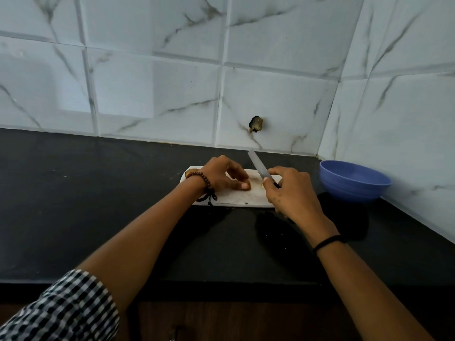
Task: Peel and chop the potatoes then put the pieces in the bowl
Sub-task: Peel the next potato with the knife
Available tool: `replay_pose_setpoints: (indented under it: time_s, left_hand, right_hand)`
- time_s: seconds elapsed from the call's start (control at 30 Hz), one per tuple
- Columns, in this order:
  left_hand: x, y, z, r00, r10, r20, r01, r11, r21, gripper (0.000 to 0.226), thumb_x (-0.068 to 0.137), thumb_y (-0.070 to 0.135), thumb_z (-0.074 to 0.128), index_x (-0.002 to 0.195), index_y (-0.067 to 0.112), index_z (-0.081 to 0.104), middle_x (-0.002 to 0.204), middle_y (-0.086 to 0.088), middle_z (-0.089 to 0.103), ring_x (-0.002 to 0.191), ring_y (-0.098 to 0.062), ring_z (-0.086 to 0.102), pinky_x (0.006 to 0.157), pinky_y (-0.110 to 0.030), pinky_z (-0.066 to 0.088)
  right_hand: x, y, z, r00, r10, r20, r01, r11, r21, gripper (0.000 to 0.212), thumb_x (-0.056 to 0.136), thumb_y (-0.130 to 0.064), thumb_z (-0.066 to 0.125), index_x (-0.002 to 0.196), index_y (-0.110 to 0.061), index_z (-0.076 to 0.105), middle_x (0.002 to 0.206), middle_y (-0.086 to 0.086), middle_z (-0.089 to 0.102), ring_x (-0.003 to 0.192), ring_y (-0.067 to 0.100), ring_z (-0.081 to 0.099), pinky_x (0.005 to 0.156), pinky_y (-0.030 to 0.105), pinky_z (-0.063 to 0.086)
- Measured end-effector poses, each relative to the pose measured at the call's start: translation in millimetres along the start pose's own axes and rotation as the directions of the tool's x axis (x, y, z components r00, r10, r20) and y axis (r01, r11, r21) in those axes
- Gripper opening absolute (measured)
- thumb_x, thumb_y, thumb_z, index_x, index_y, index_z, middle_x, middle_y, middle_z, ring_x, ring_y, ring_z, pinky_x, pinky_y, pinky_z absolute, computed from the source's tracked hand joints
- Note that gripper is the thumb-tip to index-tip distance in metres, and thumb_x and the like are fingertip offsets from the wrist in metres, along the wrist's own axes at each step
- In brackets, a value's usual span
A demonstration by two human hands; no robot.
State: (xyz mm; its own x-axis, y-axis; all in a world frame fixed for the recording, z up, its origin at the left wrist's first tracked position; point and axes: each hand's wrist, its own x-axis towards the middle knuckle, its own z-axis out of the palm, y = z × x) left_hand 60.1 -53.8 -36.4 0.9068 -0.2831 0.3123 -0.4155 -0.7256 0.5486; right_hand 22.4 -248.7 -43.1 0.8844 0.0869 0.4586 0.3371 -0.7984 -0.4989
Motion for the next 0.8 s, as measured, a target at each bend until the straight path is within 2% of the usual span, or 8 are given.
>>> replay_pose_setpoints:
  time_s: [0.13,0.2,0.3,0.37,0.47,0.6,0.7,0.8]
  left_hand:
    - [-3,-2,-3,1.0,-0.016,0.024,0.016,1.0,0.006,0.025,0.078,0.032,0.078,0.103,0.027,0.076,0.102,0.012,0.072,0.096,-0.001,0.06,0.09,-0.021,0.043]
    - [-5,1,-3,0.999,-0.033,0.005,0.033,0.999,0.003,0.026,0.077,0.033,0.079,0.102,0.026,0.076,0.099,0.011,0.072,0.093,-0.001,0.059,0.085,-0.016,0.042]
    - [-6,5,-2,0.998,-0.047,-0.042,0.046,0.999,-0.006,0.027,0.072,0.038,0.082,0.095,0.025,0.078,0.088,0.014,0.072,0.081,0.004,0.058,0.063,-0.001,0.039]
    - [-6,5,0,0.994,-0.063,-0.085,0.062,0.998,-0.013,0.027,0.068,0.039,0.084,0.09,0.025,0.078,0.083,0.015,0.072,0.076,0.007,0.058,0.059,-0.001,0.039]
    - [-6,5,2,0.989,-0.096,-0.117,0.091,0.995,-0.043,0.027,0.065,0.039,0.086,0.086,0.025,0.078,0.077,0.015,0.072,0.077,0.007,0.061,0.063,-0.003,0.039]
    - [-8,7,1,0.979,-0.159,-0.126,0.151,0.986,-0.075,0.028,0.065,0.039,0.086,0.089,0.025,0.079,0.061,0.021,0.06,0.068,0.005,0.051,0.059,-0.007,0.033]
    - [-8,6,3,0.975,-0.195,-0.106,0.182,0.976,-0.118,0.029,0.066,0.038,0.085,0.091,0.026,0.079,0.075,0.018,0.068,0.077,0.005,0.053,0.064,-0.008,0.035]
    - [-8,6,6,0.973,-0.197,-0.118,0.179,0.973,-0.149,0.026,0.067,0.033,0.085,0.091,0.024,0.079,0.087,0.011,0.074,0.09,0.002,0.059,0.078,-0.011,0.041]
  right_hand:
    - [-4,-4,-8,0.988,0.086,0.13,-0.106,0.983,0.153,0.033,0.098,-0.03,0.059,0.13,-0.026,0.061,0.08,0.003,0.072,0.048,0.009,0.063,0.041,0.019,0.048]
    - [-8,-9,-13,0.977,0.081,0.199,-0.124,0.968,0.216,0.024,0.097,-0.036,0.059,0.119,-0.028,0.065,0.072,0.002,0.073,0.043,0.009,0.058,0.039,0.018,0.044]
    - [-12,-15,-17,0.969,0.071,0.239,-0.133,0.958,0.254,0.009,0.096,-0.046,0.058,0.096,-0.037,0.06,0.07,0.003,0.074,0.044,0.011,0.055,0.04,0.022,0.043]
    - [-13,-16,-18,0.97,0.066,0.233,-0.121,0.966,0.229,0.01,0.097,-0.045,0.057,0.09,-0.038,0.057,0.069,0.003,0.073,0.041,0.009,0.054,0.038,0.02,0.042]
    - [-14,-16,-17,0.974,0.059,0.221,-0.108,0.97,0.216,0.008,0.097,-0.043,0.057,0.092,-0.037,0.06,0.069,0.004,0.072,0.038,0.008,0.053,0.036,0.018,0.039]
    - [-15,-16,-16,0.976,0.051,0.209,-0.096,0.974,0.207,0.012,0.097,-0.044,0.058,0.094,-0.034,0.064,0.07,0.005,0.073,0.041,0.01,0.055,0.038,0.019,0.041]
    - [-16,-16,-14,0.98,0.035,0.194,-0.073,0.979,0.19,0.007,0.098,-0.034,0.058,0.098,-0.034,0.065,0.07,0.006,0.073,0.043,0.012,0.057,0.039,0.022,0.045]
    - [-16,-14,-11,0.985,0.014,0.173,-0.043,0.986,0.16,0.019,0.098,-0.027,0.057,0.113,-0.029,0.069,0.071,0.009,0.072,0.044,0.015,0.059,0.041,0.025,0.049]
